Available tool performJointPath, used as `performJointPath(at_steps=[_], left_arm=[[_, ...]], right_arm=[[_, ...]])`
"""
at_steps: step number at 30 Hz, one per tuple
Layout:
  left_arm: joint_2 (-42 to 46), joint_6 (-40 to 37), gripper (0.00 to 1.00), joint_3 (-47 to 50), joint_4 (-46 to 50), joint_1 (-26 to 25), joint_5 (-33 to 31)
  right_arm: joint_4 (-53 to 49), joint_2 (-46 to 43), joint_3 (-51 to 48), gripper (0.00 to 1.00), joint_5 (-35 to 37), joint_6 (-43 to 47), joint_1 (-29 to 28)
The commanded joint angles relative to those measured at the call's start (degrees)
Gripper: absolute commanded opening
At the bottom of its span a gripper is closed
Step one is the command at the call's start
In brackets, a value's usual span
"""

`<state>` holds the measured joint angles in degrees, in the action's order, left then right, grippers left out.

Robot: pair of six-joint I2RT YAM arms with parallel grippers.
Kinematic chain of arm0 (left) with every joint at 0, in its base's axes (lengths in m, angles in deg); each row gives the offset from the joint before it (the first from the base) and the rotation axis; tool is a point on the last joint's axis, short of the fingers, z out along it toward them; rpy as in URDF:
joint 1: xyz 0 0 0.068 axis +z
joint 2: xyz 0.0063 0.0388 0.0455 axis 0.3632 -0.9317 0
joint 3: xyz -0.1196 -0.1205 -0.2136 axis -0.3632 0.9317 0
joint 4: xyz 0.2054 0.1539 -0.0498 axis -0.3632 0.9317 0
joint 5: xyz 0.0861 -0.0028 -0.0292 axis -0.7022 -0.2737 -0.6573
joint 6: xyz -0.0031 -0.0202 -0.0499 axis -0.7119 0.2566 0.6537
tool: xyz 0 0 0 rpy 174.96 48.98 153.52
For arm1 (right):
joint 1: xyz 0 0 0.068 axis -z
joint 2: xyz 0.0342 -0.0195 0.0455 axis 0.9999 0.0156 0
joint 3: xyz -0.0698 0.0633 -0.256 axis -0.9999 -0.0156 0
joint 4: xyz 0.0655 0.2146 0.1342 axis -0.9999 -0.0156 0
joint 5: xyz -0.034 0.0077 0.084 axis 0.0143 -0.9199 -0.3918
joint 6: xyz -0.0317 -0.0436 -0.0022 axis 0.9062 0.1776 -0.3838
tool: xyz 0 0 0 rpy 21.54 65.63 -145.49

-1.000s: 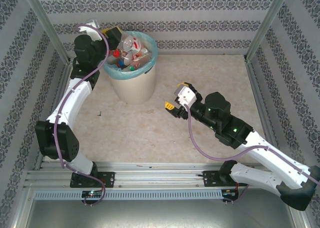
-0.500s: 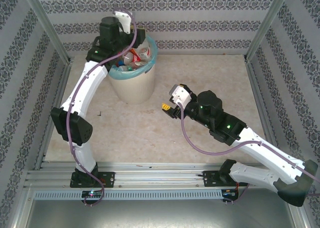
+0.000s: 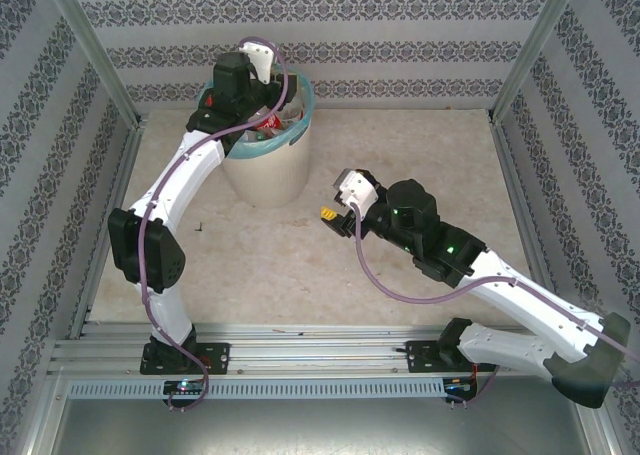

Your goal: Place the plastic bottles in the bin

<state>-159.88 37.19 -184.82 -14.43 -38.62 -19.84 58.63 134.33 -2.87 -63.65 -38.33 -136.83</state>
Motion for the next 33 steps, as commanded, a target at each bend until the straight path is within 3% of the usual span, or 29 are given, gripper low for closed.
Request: performJointPath(at_steps=[1,33], left_arm=[[-6.72,-4.6,0.0,5.31,13.97,1.46,-6.66],[-11.67,-2.85,0.0,14.85,13.9,5.54,-3.89]], right_arm=[[-0.21,0.44,1.3,0.73,0.87,-1.27,0.31],[-0.91,0.72,2.77,0.73,1.45,-2.29,0.33]])
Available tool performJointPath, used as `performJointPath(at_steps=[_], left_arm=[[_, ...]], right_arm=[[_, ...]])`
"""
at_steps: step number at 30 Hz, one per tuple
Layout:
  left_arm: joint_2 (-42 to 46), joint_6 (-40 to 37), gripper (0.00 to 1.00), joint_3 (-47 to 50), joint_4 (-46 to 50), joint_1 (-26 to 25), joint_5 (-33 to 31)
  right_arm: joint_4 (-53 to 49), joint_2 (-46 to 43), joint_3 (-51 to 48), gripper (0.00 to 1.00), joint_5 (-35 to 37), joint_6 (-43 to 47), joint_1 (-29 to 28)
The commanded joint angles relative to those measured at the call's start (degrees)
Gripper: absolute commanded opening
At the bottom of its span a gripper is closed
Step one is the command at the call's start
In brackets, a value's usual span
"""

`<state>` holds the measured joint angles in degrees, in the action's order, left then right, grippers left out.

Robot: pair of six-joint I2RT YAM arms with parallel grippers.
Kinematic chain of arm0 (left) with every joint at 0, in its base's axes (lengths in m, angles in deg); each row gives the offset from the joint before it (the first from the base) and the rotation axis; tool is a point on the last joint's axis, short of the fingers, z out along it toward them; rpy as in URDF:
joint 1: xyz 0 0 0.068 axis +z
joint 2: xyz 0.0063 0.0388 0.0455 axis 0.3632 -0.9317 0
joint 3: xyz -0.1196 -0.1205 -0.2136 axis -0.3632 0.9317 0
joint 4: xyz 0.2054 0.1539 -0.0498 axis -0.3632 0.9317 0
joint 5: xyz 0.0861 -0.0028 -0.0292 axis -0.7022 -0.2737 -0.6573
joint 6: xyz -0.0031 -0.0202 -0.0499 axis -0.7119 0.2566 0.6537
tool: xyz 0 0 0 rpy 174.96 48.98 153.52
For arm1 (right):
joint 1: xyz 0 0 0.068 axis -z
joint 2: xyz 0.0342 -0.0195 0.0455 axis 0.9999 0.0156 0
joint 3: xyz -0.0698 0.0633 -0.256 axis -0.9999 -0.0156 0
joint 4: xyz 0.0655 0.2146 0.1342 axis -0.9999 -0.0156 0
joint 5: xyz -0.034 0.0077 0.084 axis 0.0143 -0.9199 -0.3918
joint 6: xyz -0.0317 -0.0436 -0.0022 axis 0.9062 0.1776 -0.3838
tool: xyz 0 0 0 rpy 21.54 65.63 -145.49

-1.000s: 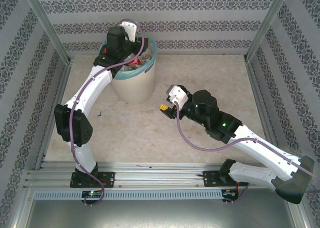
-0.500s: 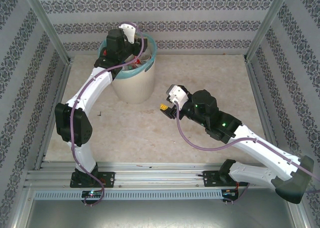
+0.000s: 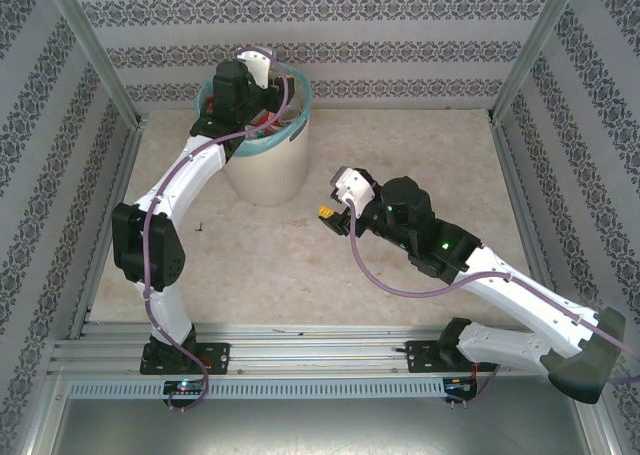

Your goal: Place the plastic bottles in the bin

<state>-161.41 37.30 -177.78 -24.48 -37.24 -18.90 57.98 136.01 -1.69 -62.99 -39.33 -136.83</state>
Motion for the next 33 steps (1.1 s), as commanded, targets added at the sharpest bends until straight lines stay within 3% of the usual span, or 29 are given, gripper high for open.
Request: performJointPath(at_steps=[1,6,9,19,23,31,33], left_arm=[[-9.97,-2.96,0.0,7.6,24.26,4.21,-4.68],[-6.16,-1.2,0.0,4.92,24.41,4.51,-1.7],[-2.59,0.46,0.26,1.74,24.0,4.51,-0.4],[8.41,5.82,0.85,-4.13,18.81,4.66,2.53],[11.3,6.53,0.87,-5.78,17.72,4.68,2.93],[13.41,7.44,0.76,-3.53,15.78,4.53,4.93],[13.9,7.98,0.65,-2.91,13.34,4.57,5.43]], right_arm=[[-0.25,-1.27,1.41,0.73,0.87,-1.33,0.34],[-0.89,-2.12,1.57,0.73,0.98,-1.53,0.32],[-0.55,-2.58,1.87,0.73,0.69,-1.79,0.32],[-0.44,-3.09,3.03,0.71,-1.01,-1.9,0.23],[-0.55,-3.32,3.11,0.71,-1.09,-2.09,0.15],[-0.82,-3.67,2.42,0.71,-1.12,-2.73,0.02],[-0.78,-3.63,2.27,0.71,-1.23,-3.02,0.04]])
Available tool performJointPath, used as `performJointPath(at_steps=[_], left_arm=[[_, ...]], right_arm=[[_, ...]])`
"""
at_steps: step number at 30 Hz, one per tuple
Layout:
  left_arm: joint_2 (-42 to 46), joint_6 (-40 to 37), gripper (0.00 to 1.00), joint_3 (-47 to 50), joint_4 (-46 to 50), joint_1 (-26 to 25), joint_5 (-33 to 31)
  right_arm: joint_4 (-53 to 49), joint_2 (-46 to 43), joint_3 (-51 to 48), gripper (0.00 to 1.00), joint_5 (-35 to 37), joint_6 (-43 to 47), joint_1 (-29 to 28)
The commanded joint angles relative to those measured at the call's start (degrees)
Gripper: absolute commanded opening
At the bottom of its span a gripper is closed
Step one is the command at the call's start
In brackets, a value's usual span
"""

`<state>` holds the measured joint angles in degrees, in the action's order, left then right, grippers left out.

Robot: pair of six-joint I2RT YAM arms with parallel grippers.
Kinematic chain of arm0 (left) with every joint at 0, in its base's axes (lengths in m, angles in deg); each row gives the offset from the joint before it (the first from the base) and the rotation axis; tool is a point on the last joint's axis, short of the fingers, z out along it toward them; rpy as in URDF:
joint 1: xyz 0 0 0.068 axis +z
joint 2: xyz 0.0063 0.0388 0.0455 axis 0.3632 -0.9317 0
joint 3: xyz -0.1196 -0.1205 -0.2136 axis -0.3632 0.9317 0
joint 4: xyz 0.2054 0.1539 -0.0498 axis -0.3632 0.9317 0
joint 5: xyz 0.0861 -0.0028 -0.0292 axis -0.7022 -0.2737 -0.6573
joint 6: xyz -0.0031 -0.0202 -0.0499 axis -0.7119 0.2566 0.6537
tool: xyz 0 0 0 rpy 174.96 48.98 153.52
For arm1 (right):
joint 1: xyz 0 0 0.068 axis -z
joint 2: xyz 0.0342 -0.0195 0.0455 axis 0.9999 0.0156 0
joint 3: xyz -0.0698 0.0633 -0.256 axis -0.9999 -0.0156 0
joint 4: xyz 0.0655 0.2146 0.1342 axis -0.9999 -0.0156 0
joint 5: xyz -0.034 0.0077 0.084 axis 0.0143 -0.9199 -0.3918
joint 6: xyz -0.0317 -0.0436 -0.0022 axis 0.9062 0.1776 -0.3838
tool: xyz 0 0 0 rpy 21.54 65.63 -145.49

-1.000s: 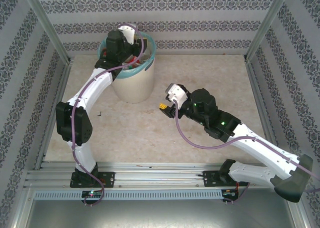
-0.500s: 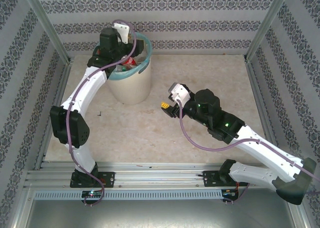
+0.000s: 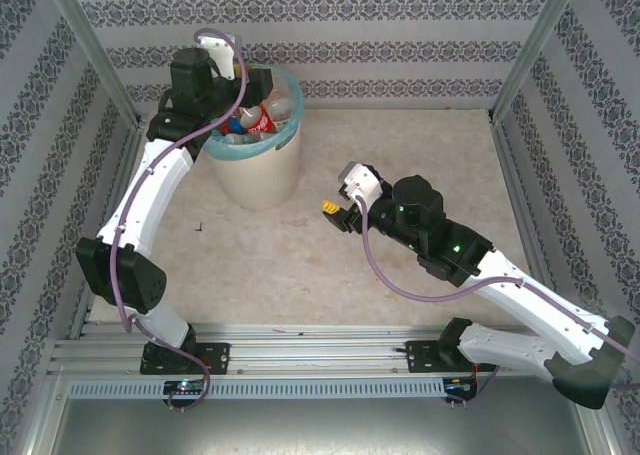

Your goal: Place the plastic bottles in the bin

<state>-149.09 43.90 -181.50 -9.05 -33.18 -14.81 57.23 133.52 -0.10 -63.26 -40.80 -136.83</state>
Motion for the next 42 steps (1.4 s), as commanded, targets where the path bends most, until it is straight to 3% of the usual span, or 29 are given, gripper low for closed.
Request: performJointPath(at_steps=[1,3,8,11,14,19,22,42], left_arm=[[1.3,1.59,0.55,0.04,-2.64,0.4,1.39],[-0.77,2.21,0.44,-3.45,-2.14,0.01,1.98],[-9.66,0.59,0.37,-15.75,4.96,-3.33,3.22],[-13.07,0.37,0.19,-17.26,7.31,-3.89,2.96],[-13.14,-0.21,0.12,-11.93,7.79,-3.93,0.86],[-7.92,1.44,0.02,8.18,-0.79,-3.89,-2.26],[-7.75,0.85,0.0,13.87,-1.58,-3.76,-4.6],[-15.94,-0.58,0.0,22.69,-0.64,-3.55,-5.61]], right_arm=[[-0.13,-1.14,0.81,0.71,-1.12,-1.71,-0.02],[-0.17,-0.98,0.95,0.71,-1.21,-1.8,0.0],[-0.07,-0.02,1.26,0.71,-1.31,-2.11,-0.17],[-0.38,-0.01,1.04,0.71,-1.04,-2.16,-0.45],[-0.45,-0.58,0.16,0.71,-0.65,-2.31,-0.53],[-0.55,-0.7,-0.9,0.7,-0.08,-2.4,-0.52],[-0.57,-0.24,-0.91,0.7,-0.42,-2.57,-0.57],[-1.48,1.4,0.57,0.7,-0.46,-3.84,-0.79]])
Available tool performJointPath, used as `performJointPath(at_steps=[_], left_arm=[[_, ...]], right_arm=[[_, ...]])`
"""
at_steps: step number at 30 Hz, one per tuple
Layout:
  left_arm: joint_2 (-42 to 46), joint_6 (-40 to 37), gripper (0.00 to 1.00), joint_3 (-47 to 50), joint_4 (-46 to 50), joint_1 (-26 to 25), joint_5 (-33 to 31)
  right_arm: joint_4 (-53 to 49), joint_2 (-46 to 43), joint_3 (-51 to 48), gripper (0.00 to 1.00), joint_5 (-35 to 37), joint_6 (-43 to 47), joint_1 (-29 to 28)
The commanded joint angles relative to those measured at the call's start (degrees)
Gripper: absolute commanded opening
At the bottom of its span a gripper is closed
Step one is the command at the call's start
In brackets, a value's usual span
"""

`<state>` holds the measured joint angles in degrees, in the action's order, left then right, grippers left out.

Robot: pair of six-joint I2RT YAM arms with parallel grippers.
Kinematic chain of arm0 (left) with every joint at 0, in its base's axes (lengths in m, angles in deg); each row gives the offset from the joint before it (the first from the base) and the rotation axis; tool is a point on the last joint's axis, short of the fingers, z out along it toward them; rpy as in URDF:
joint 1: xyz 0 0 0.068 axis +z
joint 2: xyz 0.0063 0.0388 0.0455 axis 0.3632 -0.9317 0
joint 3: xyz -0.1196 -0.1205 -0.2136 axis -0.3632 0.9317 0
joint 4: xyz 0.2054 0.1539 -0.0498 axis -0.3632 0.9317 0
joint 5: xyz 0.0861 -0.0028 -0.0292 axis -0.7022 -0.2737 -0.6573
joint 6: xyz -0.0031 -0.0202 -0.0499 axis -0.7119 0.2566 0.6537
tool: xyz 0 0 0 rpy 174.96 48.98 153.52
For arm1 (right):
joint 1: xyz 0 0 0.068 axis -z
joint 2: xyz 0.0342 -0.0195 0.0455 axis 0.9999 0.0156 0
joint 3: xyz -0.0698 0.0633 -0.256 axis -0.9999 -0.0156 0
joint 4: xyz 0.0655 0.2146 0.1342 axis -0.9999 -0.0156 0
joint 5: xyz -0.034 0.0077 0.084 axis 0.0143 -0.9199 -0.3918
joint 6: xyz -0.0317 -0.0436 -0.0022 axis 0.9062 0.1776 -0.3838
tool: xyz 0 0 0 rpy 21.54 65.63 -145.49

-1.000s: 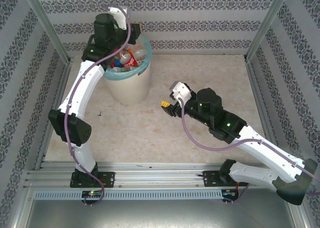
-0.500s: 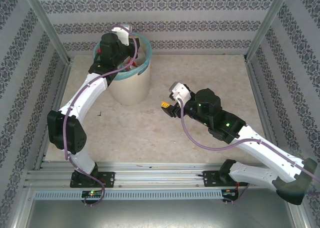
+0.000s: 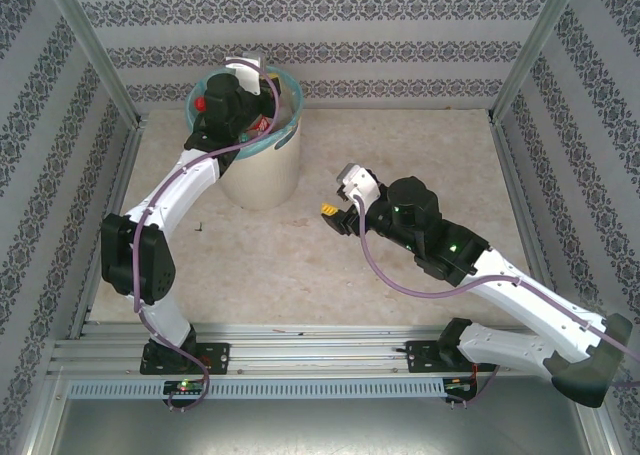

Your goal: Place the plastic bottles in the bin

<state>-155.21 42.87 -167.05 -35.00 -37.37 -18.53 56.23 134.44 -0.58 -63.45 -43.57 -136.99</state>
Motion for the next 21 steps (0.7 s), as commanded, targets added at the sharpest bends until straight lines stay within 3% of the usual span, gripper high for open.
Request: performJointPath(at_steps=[1,10,16,21], left_arm=[[-10.25,0.35,0.0,8.6,25.23,0.62,-2.25],[-12.77,-0.16,0.0,7.42,26.63,0.78,-1.98],[-8.77,-0.53,0.0,5.31,27.66,1.08,-1.5],[-12.72,0.17,0.0,6.79,28.03,1.11,-1.5]], right_arm=[[-0.48,0.55,1.03,0.7,-0.32,-0.94,-0.64],[-0.22,1.19,0.94,0.7,-0.05,-1.01,-0.71],[-0.66,1.3,1.66,0.7,0.27,-0.39,-0.64],[0.03,2.24,1.77,0.7,-0.16,-0.8,-0.72]])
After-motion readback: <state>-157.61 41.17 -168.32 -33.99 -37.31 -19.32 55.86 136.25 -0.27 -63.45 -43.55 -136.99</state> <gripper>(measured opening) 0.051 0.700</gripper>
